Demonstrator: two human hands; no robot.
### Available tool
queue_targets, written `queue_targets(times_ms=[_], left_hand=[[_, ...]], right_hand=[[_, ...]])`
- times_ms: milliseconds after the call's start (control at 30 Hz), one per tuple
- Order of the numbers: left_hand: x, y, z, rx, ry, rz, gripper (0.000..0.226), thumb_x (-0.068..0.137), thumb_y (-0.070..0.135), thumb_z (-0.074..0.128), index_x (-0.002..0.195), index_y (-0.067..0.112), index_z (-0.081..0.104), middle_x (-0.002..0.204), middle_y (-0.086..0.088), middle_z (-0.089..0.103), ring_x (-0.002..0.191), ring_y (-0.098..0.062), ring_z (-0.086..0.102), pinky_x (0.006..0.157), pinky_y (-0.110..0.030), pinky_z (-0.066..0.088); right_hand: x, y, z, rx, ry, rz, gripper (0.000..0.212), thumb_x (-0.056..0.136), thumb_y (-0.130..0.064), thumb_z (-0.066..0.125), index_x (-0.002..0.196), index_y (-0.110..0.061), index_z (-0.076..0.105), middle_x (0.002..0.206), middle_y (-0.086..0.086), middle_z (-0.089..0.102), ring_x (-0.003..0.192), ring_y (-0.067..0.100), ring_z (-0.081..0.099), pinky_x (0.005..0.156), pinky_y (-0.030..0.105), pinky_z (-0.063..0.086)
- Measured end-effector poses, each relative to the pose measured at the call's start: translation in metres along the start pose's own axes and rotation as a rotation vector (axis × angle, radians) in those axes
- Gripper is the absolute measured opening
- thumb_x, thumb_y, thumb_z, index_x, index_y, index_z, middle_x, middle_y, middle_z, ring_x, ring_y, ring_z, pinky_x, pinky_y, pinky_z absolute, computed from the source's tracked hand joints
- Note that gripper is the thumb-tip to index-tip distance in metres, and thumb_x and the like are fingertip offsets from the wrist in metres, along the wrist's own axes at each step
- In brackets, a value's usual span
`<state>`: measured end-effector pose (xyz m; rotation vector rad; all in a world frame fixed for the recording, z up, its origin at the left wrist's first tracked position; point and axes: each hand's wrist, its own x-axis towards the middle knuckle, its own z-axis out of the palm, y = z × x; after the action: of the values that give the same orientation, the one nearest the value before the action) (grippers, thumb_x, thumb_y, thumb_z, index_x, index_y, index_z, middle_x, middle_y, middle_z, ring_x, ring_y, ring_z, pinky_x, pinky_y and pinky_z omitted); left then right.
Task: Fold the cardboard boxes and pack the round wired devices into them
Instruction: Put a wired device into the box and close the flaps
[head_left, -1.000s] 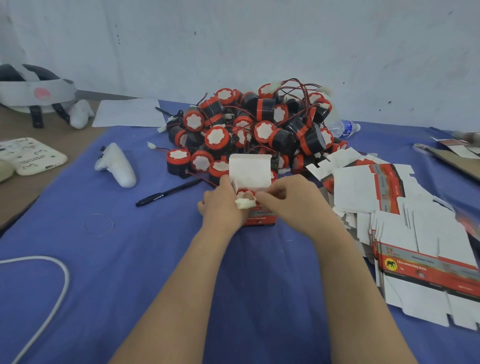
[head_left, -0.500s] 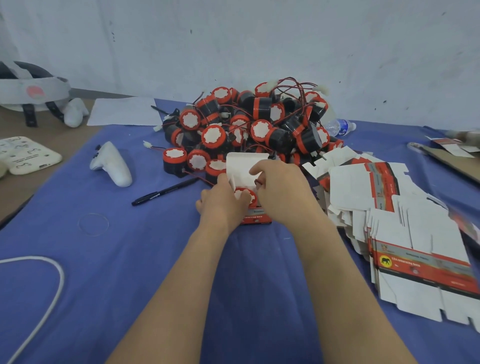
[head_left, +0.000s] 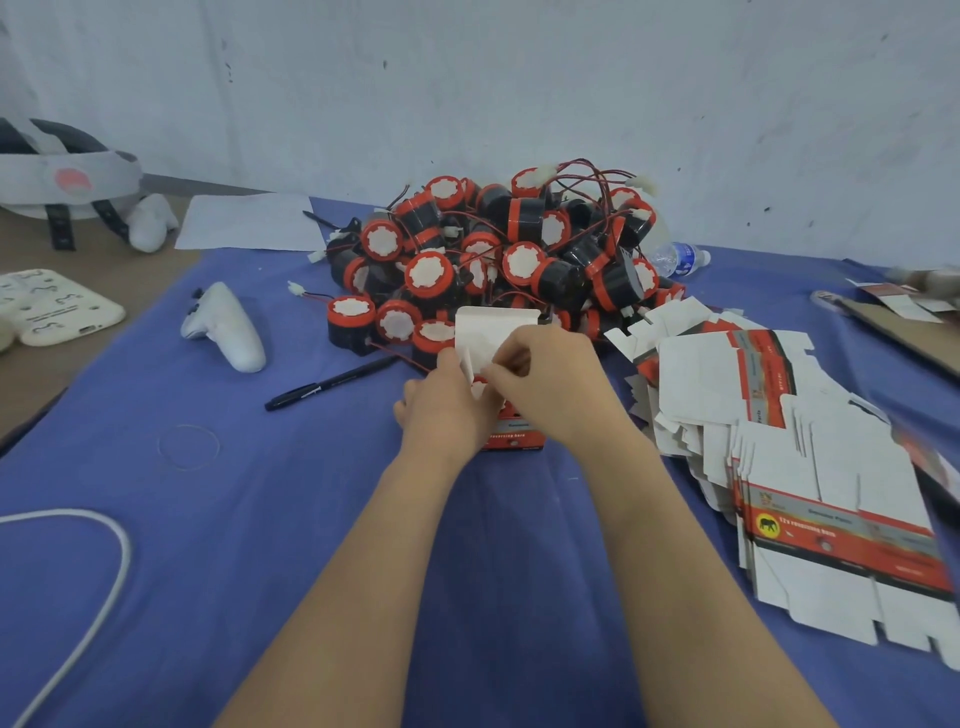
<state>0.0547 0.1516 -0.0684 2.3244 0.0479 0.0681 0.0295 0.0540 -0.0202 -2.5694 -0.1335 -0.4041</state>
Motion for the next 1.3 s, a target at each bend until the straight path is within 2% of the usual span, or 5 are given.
queue_targets(times_ms=[233, 533, 733, 900, 1300], left_hand=[[0.003, -0.001, 0.003, 0.009, 0.006, 0.002, 0.039, 0.093, 0.038, 0.047, 0.126, 0.018, 0.04, 0.122, -0.007, 0.057, 0.12, -0.031, 0.04, 0.095, -0.041, 0.032], [0.003, -0.004, 0.003, 0.007, 0.027, 0.025, 0.044, 0.094, 0.039, 0.051, 0.132, 0.019, 0.039, 0.128, -0.006, 0.056, 0.122, -0.03, 0.042, 0.099, -0.042, 0.032], [0.003, -0.004, 0.004, 0.012, 0.035, 0.025, 0.045, 0.094, 0.039, 0.052, 0.132, 0.019, 0.039, 0.127, -0.006, 0.056, 0.121, -0.03, 0.043, 0.099, -0.042, 0.033], [0.003, -0.003, 0.003, 0.024, 0.034, 0.023, 0.044, 0.094, 0.039, 0.052, 0.131, 0.018, 0.039, 0.127, -0.007, 0.056, 0.121, -0.031, 0.044, 0.099, -0.044, 0.034], [0.003, -0.003, 0.004, 0.035, 0.041, 0.033, 0.044, 0.094, 0.039, 0.052, 0.131, 0.018, 0.039, 0.127, -0.007, 0.056, 0.121, -0.031, 0.043, 0.097, -0.042, 0.034]], right_hand=[[-0.005, 0.007, 0.003, 0.026, 0.047, -0.045, 0.014, 0.086, -0.018, 0.067, 0.081, -0.006, 0.063, 0.076, 0.002, 0.061, 0.073, 0.018, 0.057, 0.07, 0.036, 0.052], [-0.012, 0.024, -0.002, 0.073, -0.01, -0.012, 0.019, 0.088, -0.008, 0.059, 0.106, -0.01, 0.057, 0.07, -0.007, 0.058, 0.079, 0.017, 0.058, 0.073, 0.034, 0.051], [-0.013, 0.03, -0.001, -0.03, -0.001, 0.031, 0.02, 0.086, -0.009, 0.057, 0.105, -0.014, 0.059, 0.085, -0.003, 0.058, 0.089, 0.019, 0.056, 0.078, 0.037, 0.05], [-0.013, 0.034, 0.001, -0.051, 0.025, 0.027, 0.027, 0.087, -0.009, 0.058, 0.114, -0.012, 0.055, 0.125, 0.003, 0.043, 0.091, 0.019, 0.055, 0.079, 0.029, 0.046], [-0.012, 0.037, 0.003, -0.004, -0.003, 0.05, 0.032, 0.086, -0.009, 0.06, 0.118, -0.012, 0.058, 0.121, 0.006, 0.049, 0.094, 0.021, 0.057, 0.08, 0.031, 0.048]])
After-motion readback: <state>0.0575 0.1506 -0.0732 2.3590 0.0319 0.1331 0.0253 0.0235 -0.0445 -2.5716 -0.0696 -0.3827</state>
